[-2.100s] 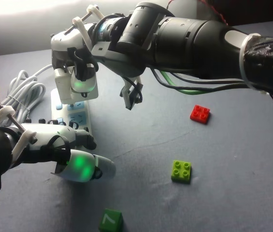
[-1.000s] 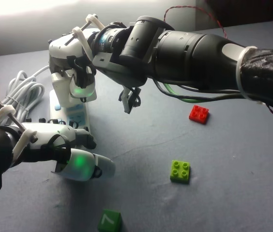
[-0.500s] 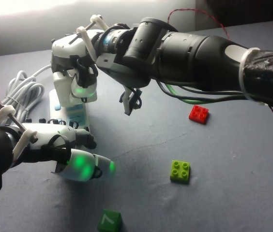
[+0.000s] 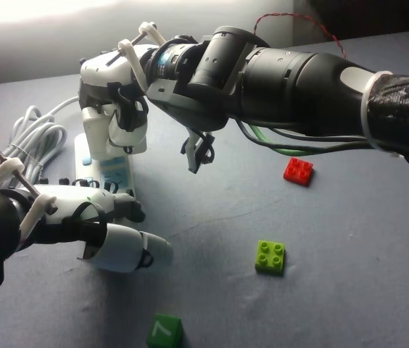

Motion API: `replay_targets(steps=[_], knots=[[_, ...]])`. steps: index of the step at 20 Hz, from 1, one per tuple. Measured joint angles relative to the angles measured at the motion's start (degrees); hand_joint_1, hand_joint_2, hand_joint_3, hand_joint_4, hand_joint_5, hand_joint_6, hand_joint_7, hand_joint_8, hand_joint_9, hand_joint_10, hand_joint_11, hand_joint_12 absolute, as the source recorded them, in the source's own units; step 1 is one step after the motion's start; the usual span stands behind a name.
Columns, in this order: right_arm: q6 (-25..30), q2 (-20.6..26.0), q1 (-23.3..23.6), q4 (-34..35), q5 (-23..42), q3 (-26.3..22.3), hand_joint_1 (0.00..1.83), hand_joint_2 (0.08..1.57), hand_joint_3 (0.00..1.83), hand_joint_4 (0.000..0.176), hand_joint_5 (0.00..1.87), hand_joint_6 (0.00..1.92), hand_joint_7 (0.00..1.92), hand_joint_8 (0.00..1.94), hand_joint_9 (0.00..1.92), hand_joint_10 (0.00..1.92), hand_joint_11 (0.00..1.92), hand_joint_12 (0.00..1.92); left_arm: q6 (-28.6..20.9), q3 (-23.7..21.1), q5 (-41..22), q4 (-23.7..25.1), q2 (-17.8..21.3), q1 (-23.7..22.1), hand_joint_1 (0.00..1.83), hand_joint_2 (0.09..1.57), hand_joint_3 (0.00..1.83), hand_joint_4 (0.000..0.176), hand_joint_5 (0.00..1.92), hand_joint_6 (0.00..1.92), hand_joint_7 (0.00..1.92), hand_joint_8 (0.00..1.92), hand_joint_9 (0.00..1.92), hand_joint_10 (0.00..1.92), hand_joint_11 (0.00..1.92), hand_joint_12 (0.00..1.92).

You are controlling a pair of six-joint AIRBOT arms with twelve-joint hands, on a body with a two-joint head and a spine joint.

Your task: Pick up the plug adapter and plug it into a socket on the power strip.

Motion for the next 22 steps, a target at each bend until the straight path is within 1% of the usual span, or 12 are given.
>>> replay_targets(steps=[5, 7, 13, 14, 15, 16, 17, 18, 19, 20, 21, 22], knots=[[-0.4, 0.1, 0.0, 0.0, 0.1, 0.0, 1.36, 1.17, 0.00, 0.000, 0.84, 0.99, 0.87, 1.23, 0.79, 1.47, 0.68, 1.60, 0.0, 0.0, 0.0, 0.0, 0.0, 0.0, 0.00, 1.26, 0.00, 0.000, 0.03, 0.00, 0.04, 0.00, 0.02, 0.00, 0.00, 0.06], [-0.5, 0.1, 0.0, 0.0, 0.1, 0.0, 1.36, 1.16, 0.00, 0.000, 0.89, 0.92, 0.89, 1.20, 0.79, 1.45, 0.66, 1.60, 0.0, 0.0, 0.0, 0.0, 0.0, 0.0, 0.00, 1.26, 0.00, 0.000, 0.04, 0.01, 0.05, 0.01, 0.03, 0.01, 0.00, 0.06], [-0.5, 0.2, 0.0, 0.0, 0.2, -0.1, 1.35, 1.19, 0.00, 0.000, 0.81, 1.07, 0.83, 1.28, 0.76, 1.49, 0.62, 1.66, 0.0, 0.0, 0.0, 0.0, 0.0, 0.0, 0.00, 1.24, 0.00, 0.000, 0.03, 0.00, 0.05, 0.00, 0.03, 0.01, 0.02, 0.06], [-0.4, 0.2, 0.1, 0.0, 0.2, -0.1, 1.34, 1.21, 0.00, 0.000, 0.74, 1.22, 0.82, 1.27, 0.74, 1.51, 0.58, 1.67, 0.0, 0.0, 0.0, 0.0, 0.0, 0.0, 0.00, 1.25, 0.00, 0.000, 0.04, 0.00, 0.04, 0.00, 0.04, 0.00, 0.00, 0.12], [-0.4, 0.2, 0.1, 0.0, 0.2, -0.1, 1.34, 1.21, 0.00, 0.000, 0.74, 1.22, 0.82, 1.27, 0.74, 1.51, 0.58, 1.67, 0.0, 0.0, 0.0, 0.0, 0.0, 0.0, 0.00, 1.25, 0.00, 0.000, 0.04, 0.00, 0.04, 0.00, 0.04, 0.00, 0.00, 0.12], [-0.4, 0.2, 0.1, 0.0, 0.2, -0.1, 1.16, 1.23, 0.00, 0.013, 0.78, 1.28, 0.74, 1.38, 0.63, 1.11, 0.51, 1.67, 0.0, 0.0, 0.0, 0.0, 0.0, 0.0, 0.00, 1.25, 0.00, 0.000, 0.06, 0.00, 0.07, 0.01, 0.05, 0.00, 0.00, 0.16], [-0.4, 0.2, 0.1, 0.0, 0.1, -0.1, 1.16, 1.23, 0.00, 0.013, 0.78, 1.28, 0.74, 1.38, 0.63, 1.11, 0.51, 1.67, 0.0, 0.0, 0.0, 0.0, 0.0, 0.0, 0.00, 1.25, 0.00, 0.000, 0.06, 0.00, 0.07, 0.01, 0.05, 0.00, 0.00, 0.16], [-0.4, 0.3, 0.0, 0.0, 0.1, -0.1, 1.16, 1.22, 0.00, 0.018, 0.80, 1.29, 0.75, 1.32, 0.65, 0.98, 0.50, 1.64, 0.0, 0.0, 0.0, 0.0, 0.0, 0.0, 0.00, 1.26, 0.00, 0.000, 0.06, 0.00, 0.07, 0.00, 0.05, 0.00, 0.00, 0.13], [-0.4, 0.3, 0.0, 0.0, 0.1, -0.2, 1.12, 1.21, 0.00, 0.000, 0.80, 1.25, 0.68, 0.75, 0.61, 0.83, 0.43, 1.56, 0.0, 0.0, 0.0, 0.0, 0.0, 0.0, 0.00, 1.25, 0.00, 0.000, 0.08, 0.00, 0.08, 0.00, 0.07, 0.00, 0.00, 0.16], [-0.4, 0.3, 0.0, 0.0, 0.1, -0.2, 1.12, 1.21, 0.00, 0.000, 0.80, 1.25, 0.68, 0.75, 0.61, 0.83, 0.43, 1.56, 0.0, 0.0, 0.0, 0.1, 0.0, 0.1, 0.00, 1.25, 0.00, 0.000, 0.08, 0.00, 0.08, 0.00, 0.07, 0.00, 0.00, 0.16], [-0.4, 0.3, 0.0, 0.0, 0.1, -0.2, 1.11, 1.13, 0.00, 0.000, 0.69, 0.66, 0.69, 0.45, 0.57, 0.72, 0.36, 1.49, 0.0, 0.0, 0.0, 0.1, 0.0, 0.1, 0.00, 1.25, 0.00, 0.000, 0.06, 0.00, 0.07, 0.00, 0.06, 0.00, 0.00, 0.18], [-0.6, 0.4, 0.0, 0.0, -0.1, -0.2, 1.07, 1.08, 0.00, 0.000, 0.75, 0.18, 0.75, 0.10, 0.60, 0.42, 0.28, 1.35, 0.0, 0.0, 0.0, 0.2, 0.0, 0.1, 0.00, 1.25, 0.00, 0.000, 0.05, 0.00, 0.06, 0.00, 0.04, 0.00, 0.00, 0.15]])
